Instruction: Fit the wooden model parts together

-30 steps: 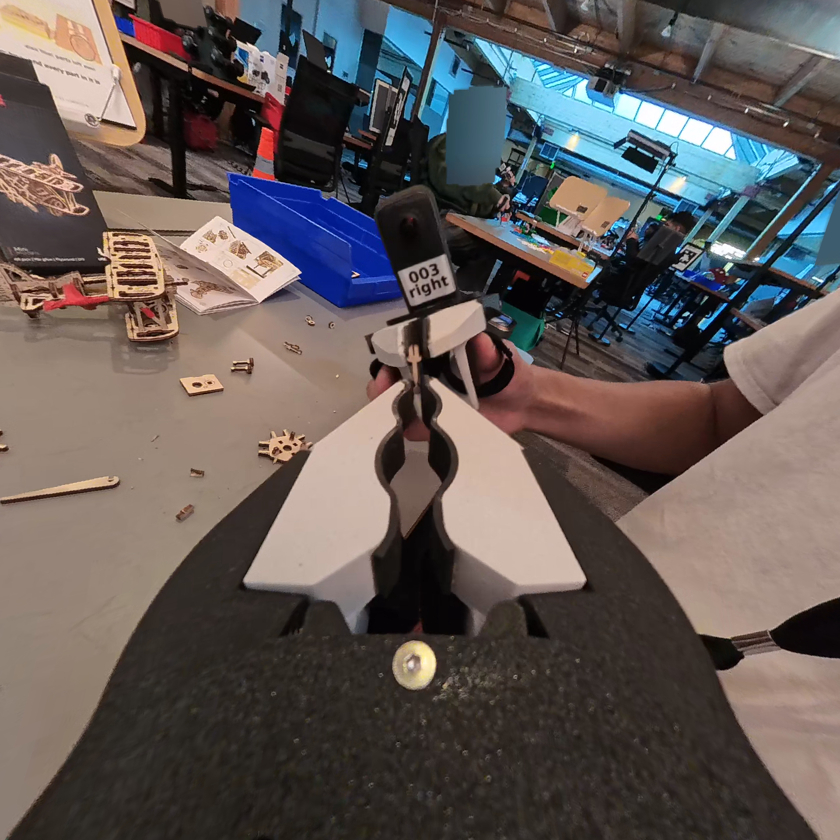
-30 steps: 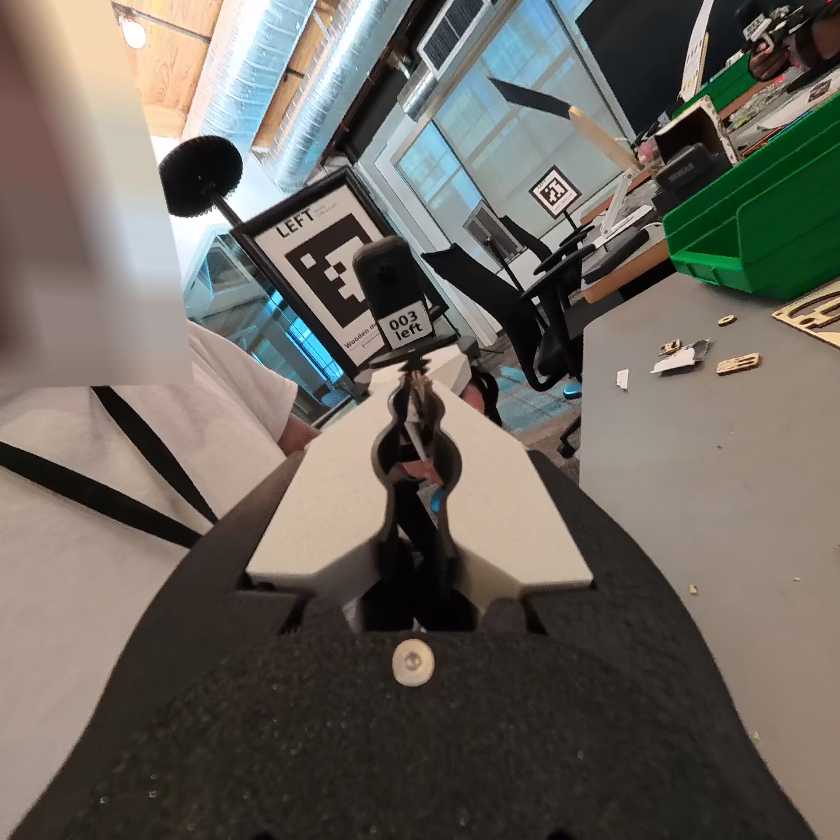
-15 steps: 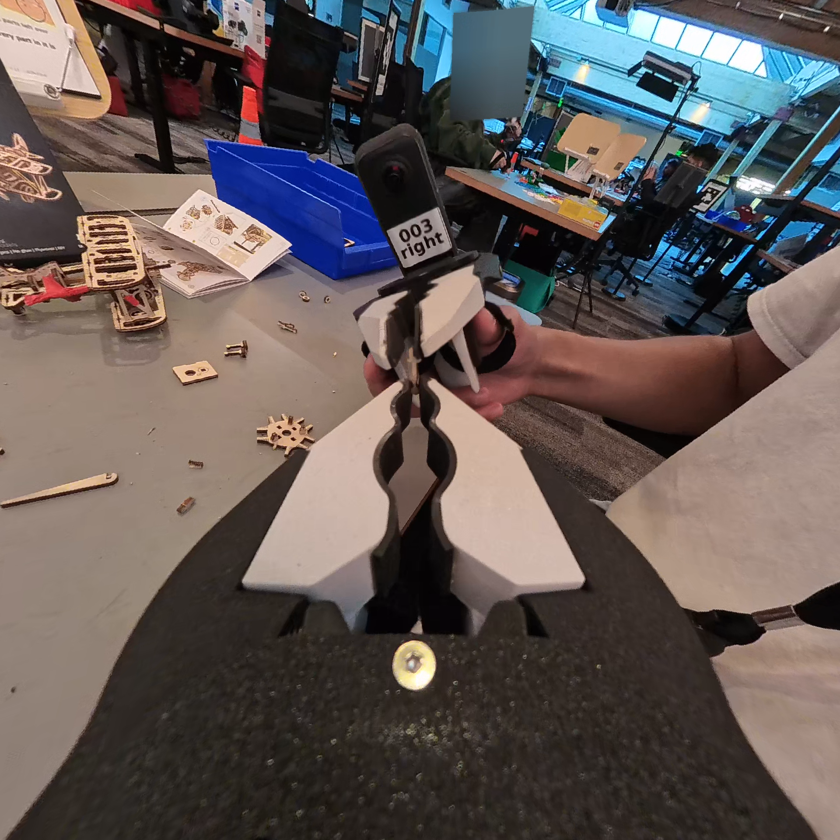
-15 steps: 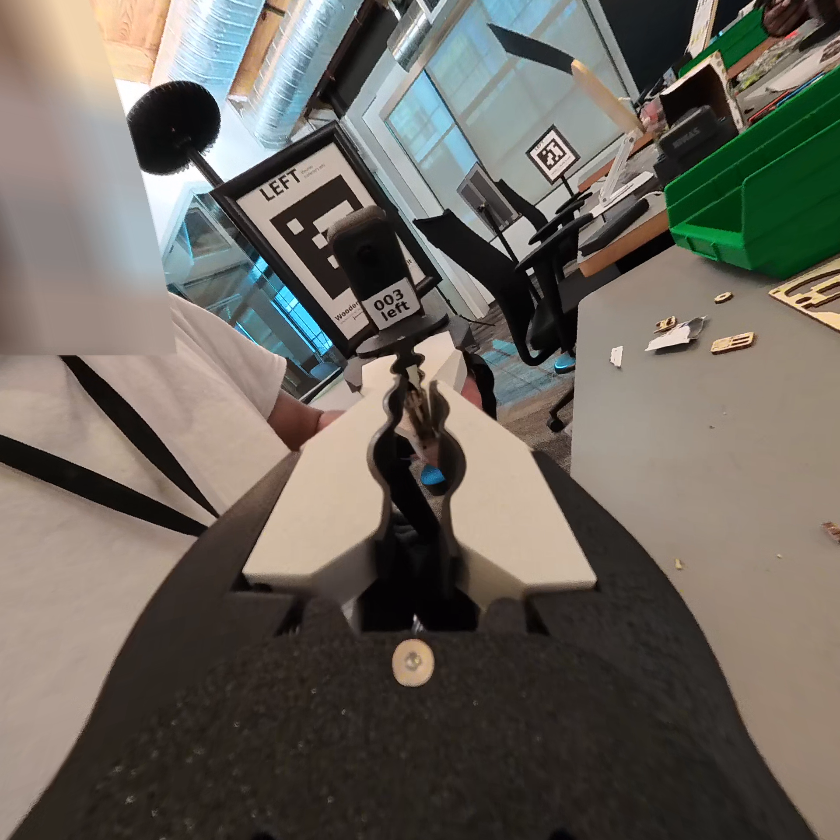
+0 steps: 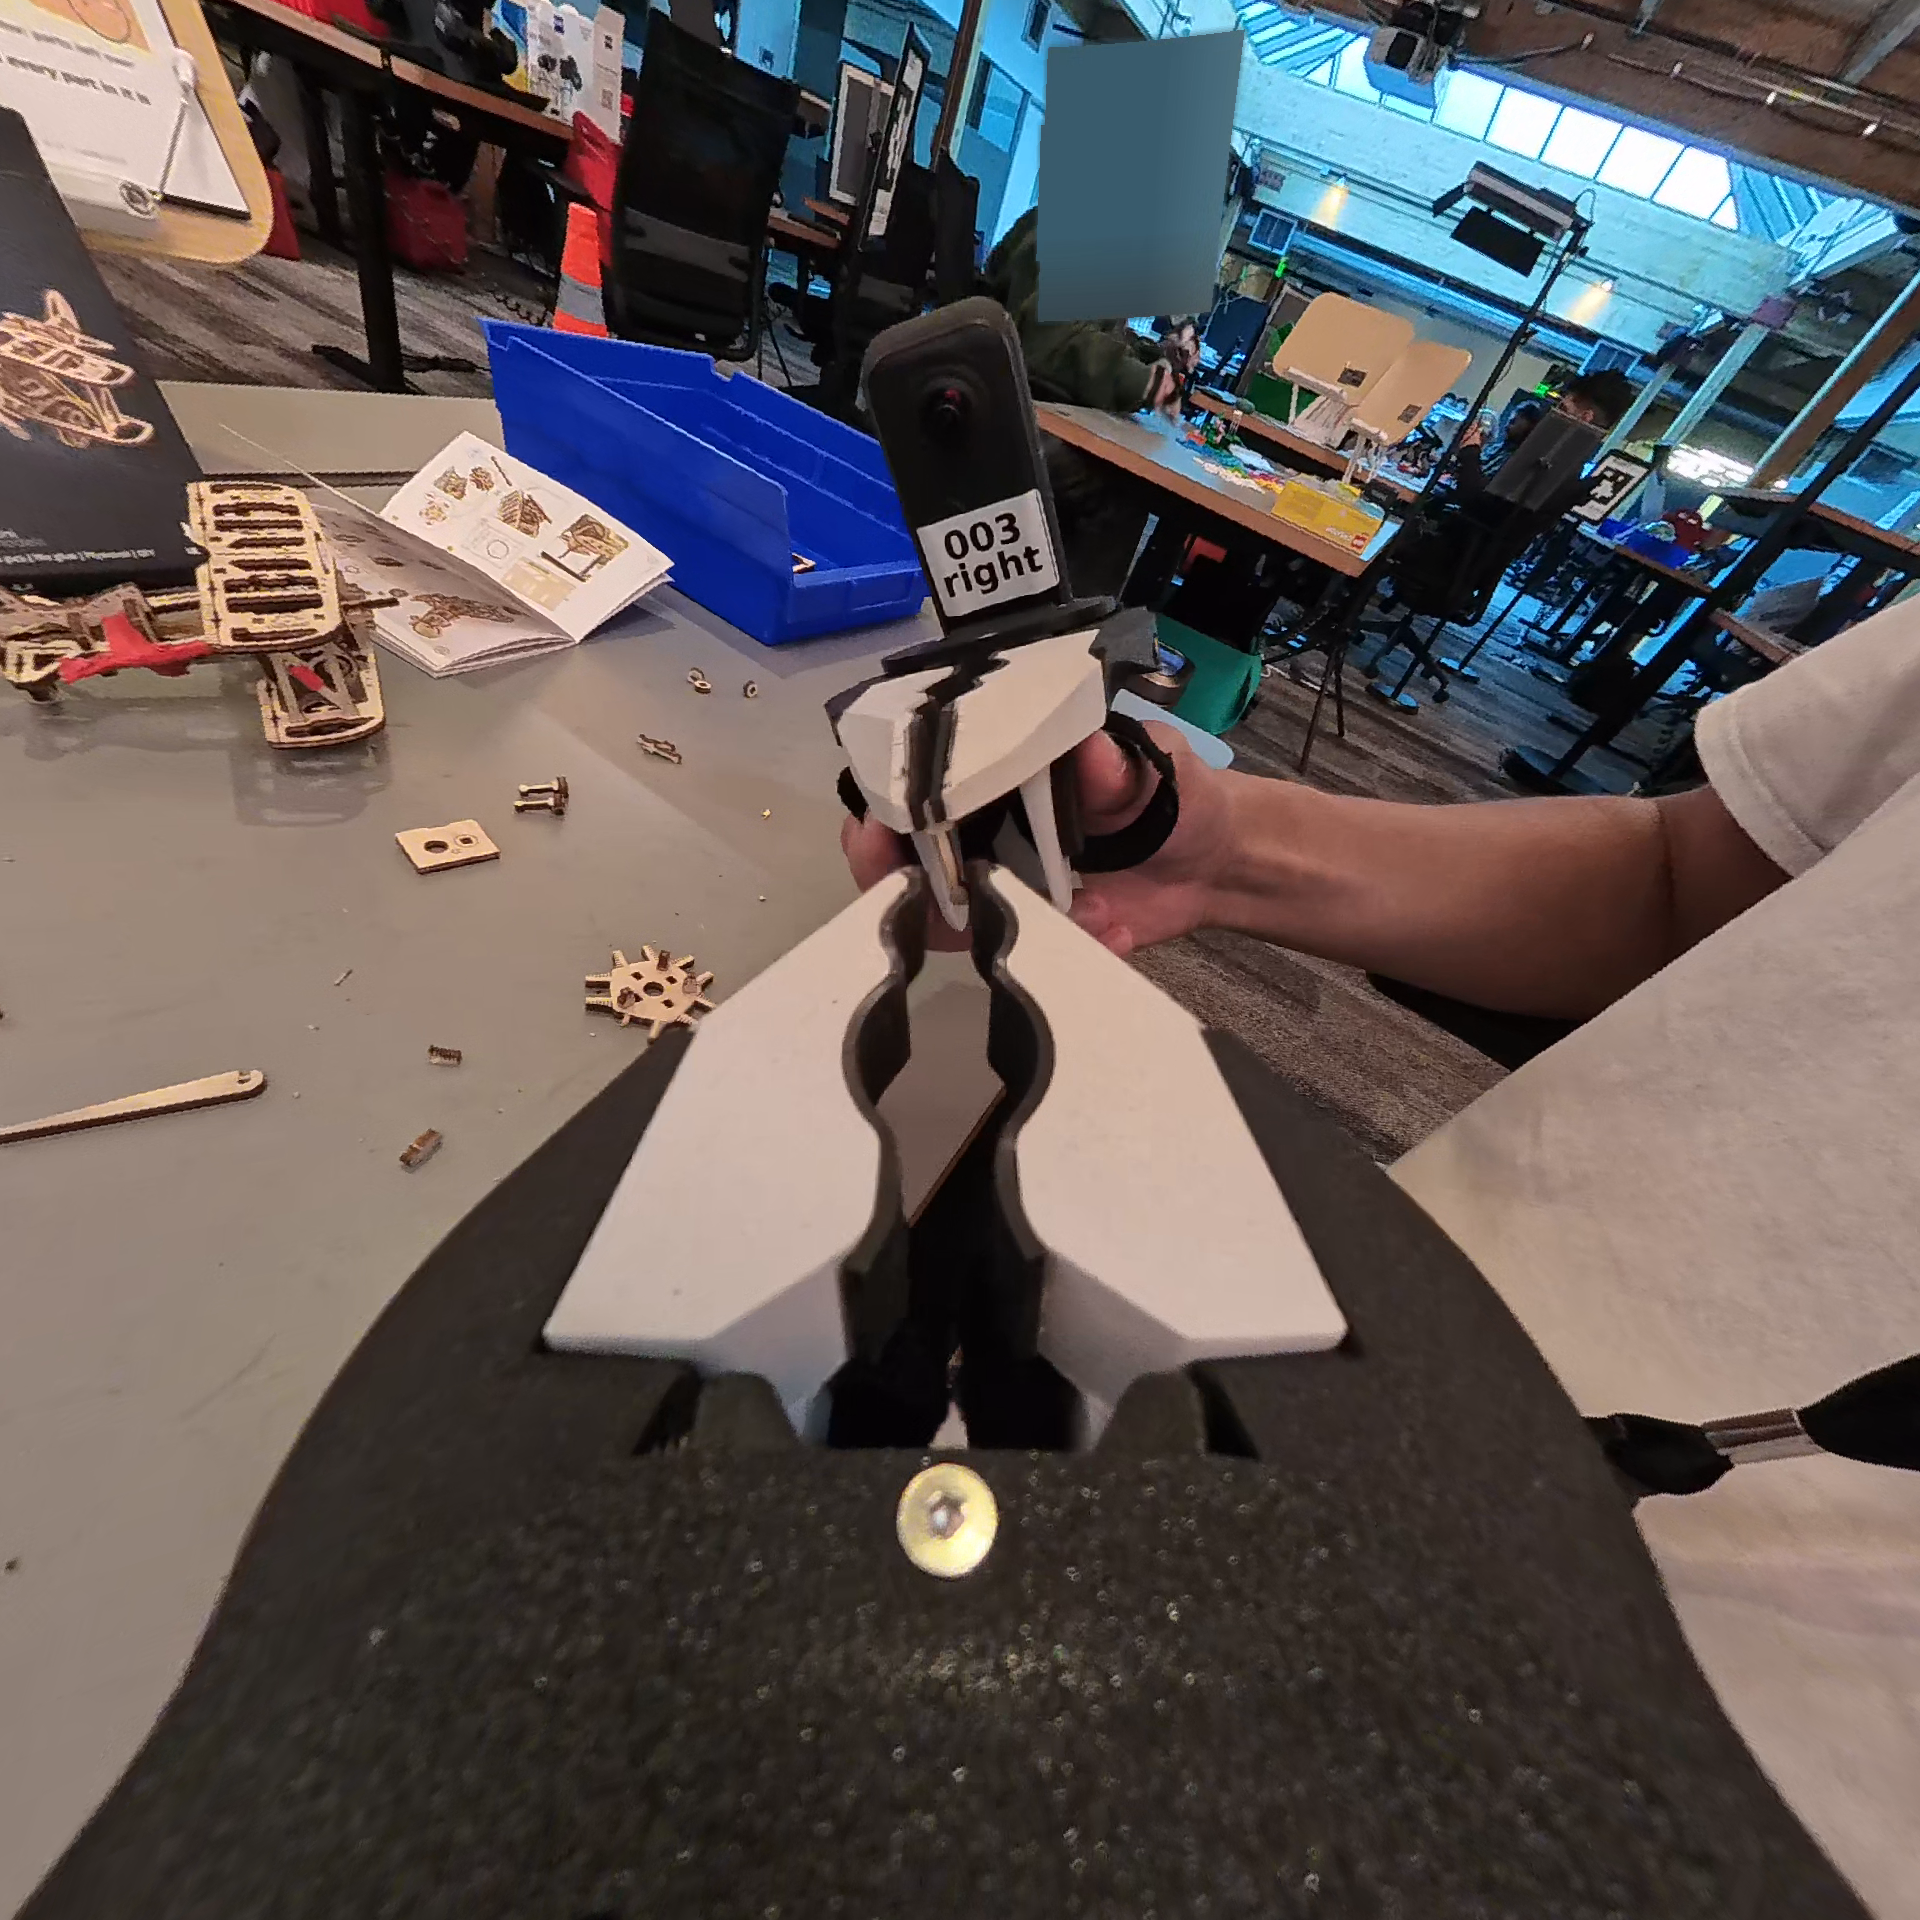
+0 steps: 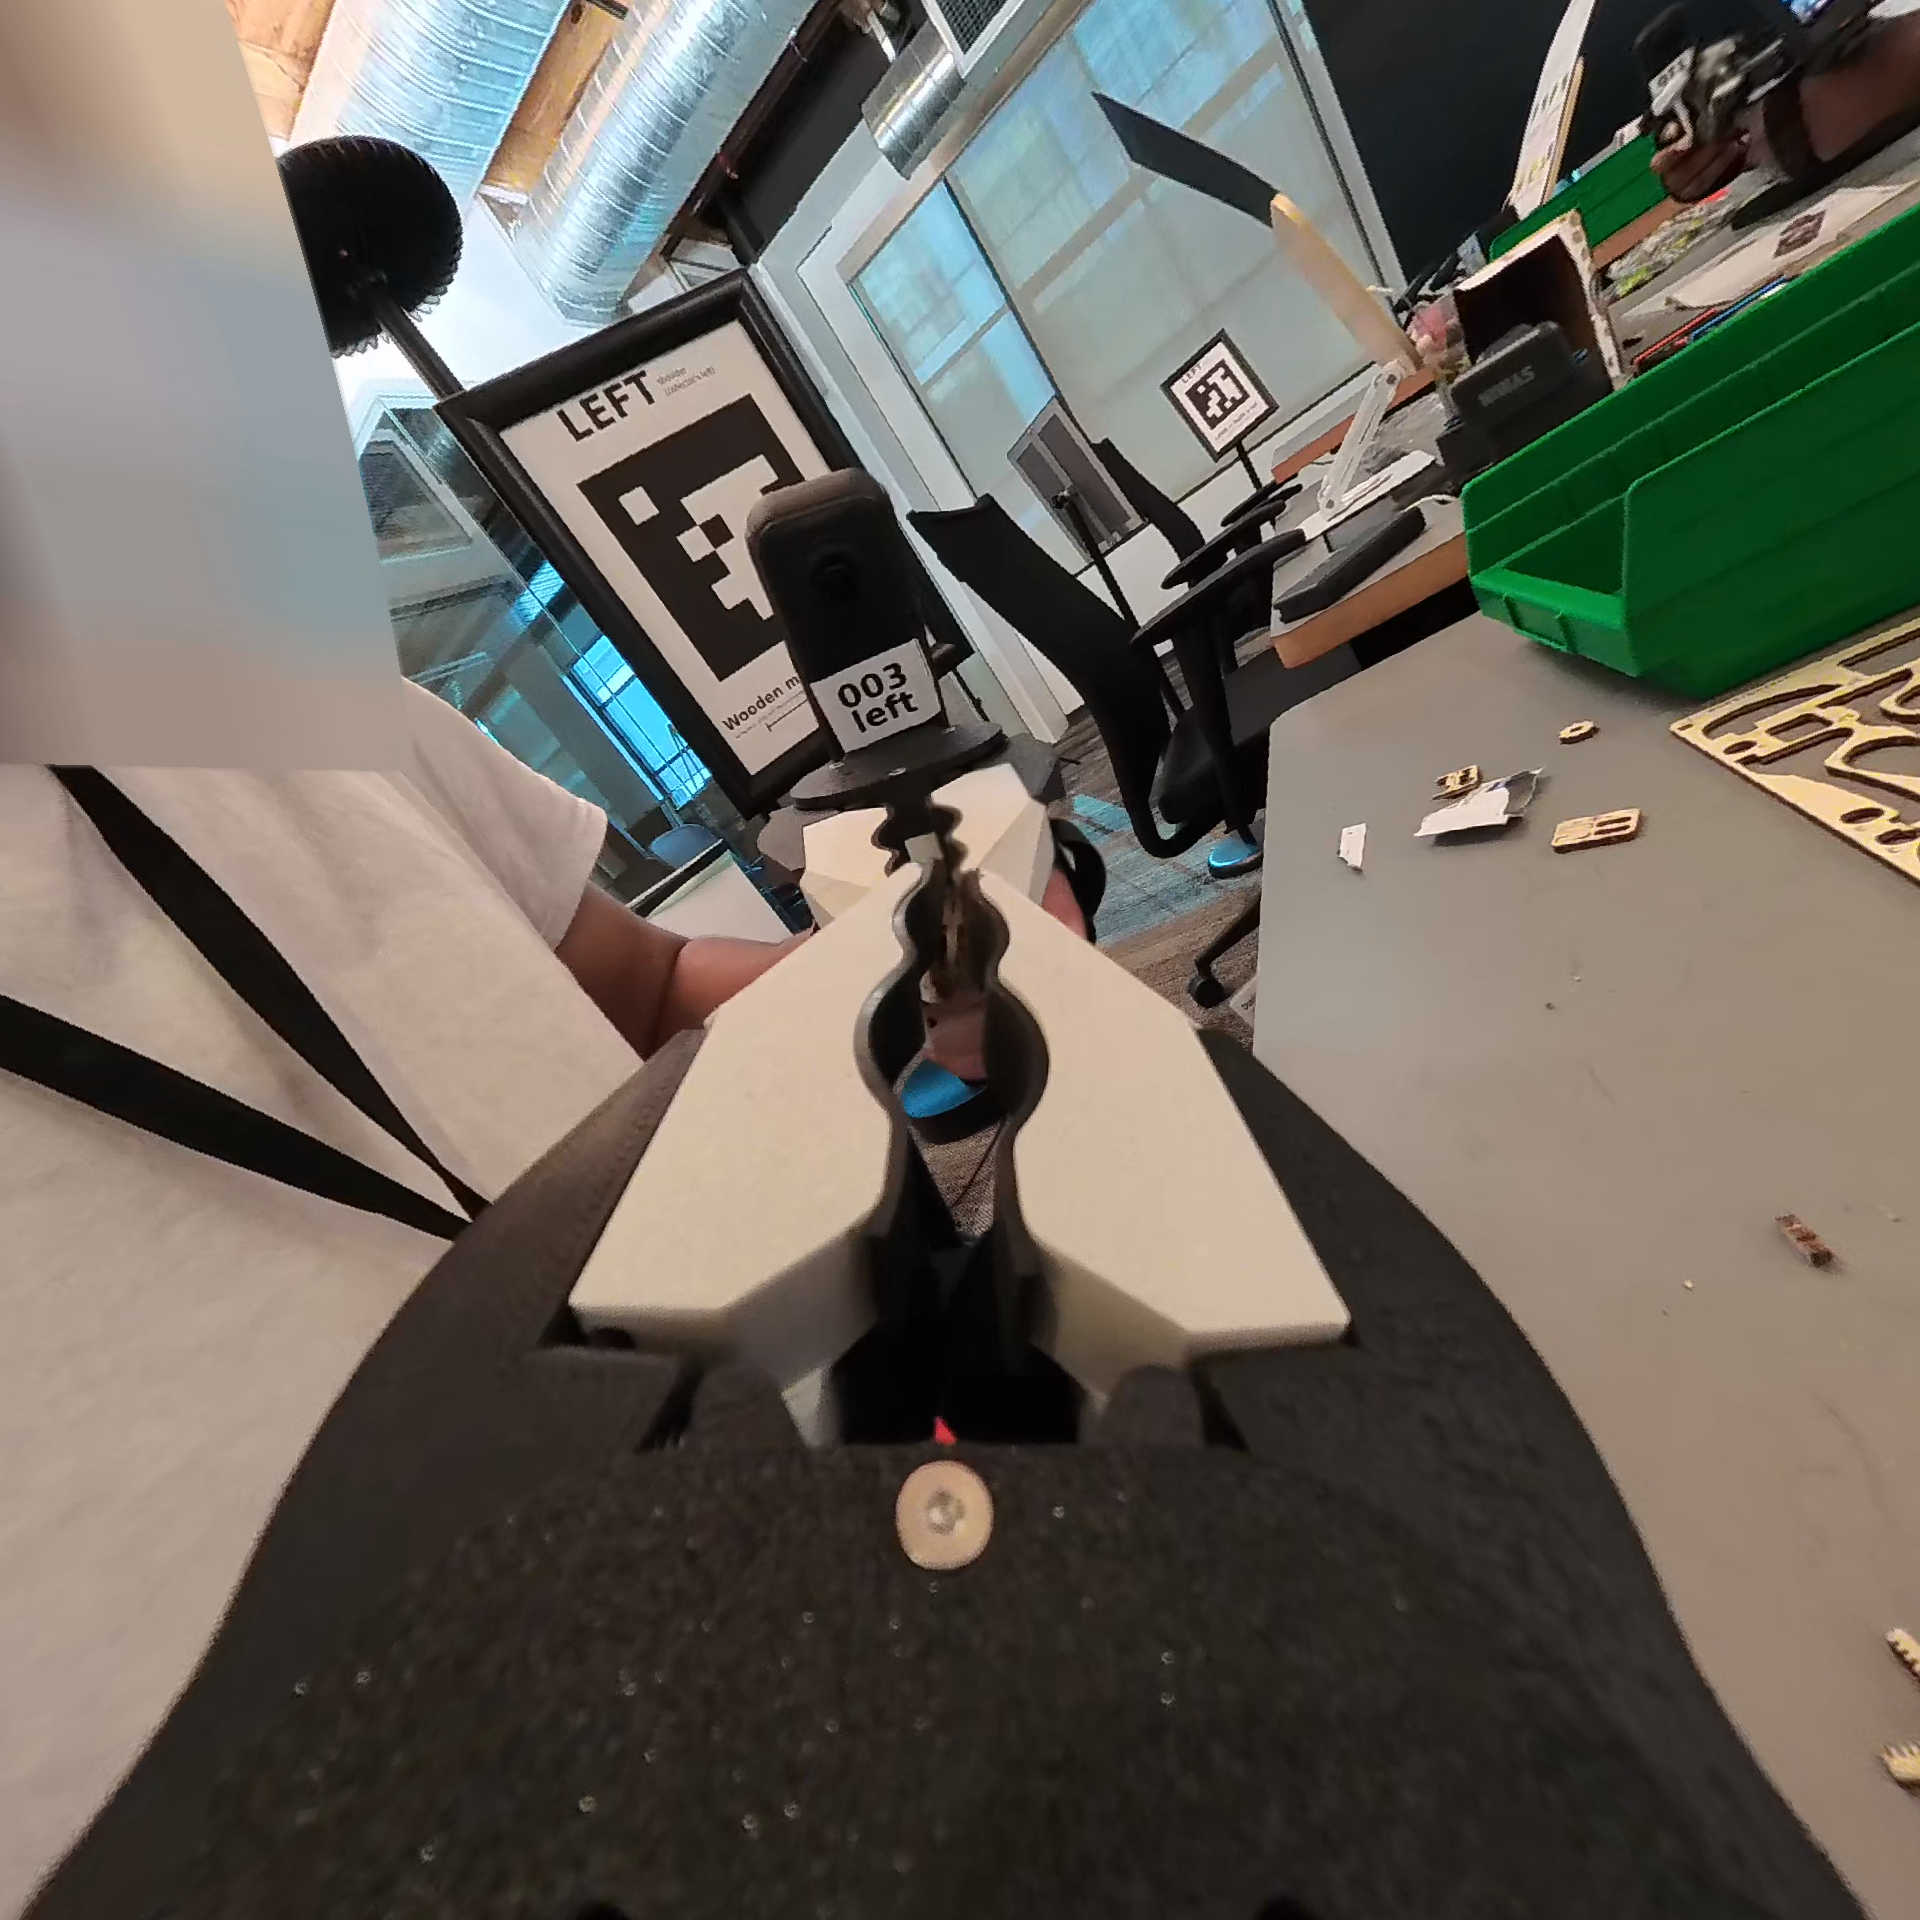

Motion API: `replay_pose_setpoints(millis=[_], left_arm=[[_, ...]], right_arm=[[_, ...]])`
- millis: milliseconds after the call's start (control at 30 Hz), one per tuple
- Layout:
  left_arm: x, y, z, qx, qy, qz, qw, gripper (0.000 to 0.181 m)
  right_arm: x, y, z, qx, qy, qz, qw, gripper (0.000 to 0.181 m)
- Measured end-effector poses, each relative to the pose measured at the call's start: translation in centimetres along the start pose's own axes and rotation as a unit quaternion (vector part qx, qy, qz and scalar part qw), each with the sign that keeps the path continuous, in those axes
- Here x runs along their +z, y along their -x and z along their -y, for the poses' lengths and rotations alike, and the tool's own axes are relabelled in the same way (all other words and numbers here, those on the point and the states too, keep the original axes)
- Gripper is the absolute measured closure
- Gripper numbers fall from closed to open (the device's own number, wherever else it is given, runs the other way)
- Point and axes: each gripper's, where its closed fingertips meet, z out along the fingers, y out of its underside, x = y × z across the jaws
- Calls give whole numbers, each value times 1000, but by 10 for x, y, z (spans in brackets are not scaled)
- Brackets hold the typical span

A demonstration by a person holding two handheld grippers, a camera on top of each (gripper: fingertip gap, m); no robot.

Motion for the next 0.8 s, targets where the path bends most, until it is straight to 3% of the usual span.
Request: replay_pose_setpoints(millis=[800], left_arm=[[0,1,6,13,-14,13,1000,181]], right_arm=[[5,2,1,14,-15,8,1000,179]])
